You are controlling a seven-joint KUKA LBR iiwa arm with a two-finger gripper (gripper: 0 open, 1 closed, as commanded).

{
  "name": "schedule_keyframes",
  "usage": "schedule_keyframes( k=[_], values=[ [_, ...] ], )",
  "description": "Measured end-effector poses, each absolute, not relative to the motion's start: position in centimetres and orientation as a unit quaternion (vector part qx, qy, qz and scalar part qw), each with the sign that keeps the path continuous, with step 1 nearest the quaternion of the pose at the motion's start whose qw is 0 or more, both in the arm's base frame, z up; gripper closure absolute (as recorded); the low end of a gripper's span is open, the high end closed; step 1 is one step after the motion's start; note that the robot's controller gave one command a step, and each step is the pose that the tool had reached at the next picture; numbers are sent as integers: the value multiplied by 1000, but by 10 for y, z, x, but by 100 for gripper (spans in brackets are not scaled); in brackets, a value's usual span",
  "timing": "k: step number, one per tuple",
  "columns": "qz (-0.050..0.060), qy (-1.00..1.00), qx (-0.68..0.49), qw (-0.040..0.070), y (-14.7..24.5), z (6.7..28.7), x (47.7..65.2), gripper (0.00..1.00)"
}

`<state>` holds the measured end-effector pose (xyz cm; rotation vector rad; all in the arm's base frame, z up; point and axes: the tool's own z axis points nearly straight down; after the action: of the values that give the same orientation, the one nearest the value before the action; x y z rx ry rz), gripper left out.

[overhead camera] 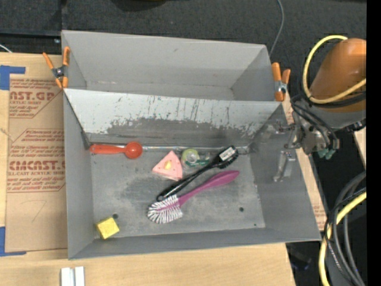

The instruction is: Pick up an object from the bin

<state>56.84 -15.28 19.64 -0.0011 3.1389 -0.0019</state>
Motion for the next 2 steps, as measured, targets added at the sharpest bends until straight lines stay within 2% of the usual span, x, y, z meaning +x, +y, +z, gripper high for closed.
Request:
schedule_keyframes(
  k=[1, 2],
  values=[
    [-1, 1000, 0, 1, -153, 196, 568, 0],
    [1, 1000, 21, 0, -129, 121, 570, 0]
  ],
)
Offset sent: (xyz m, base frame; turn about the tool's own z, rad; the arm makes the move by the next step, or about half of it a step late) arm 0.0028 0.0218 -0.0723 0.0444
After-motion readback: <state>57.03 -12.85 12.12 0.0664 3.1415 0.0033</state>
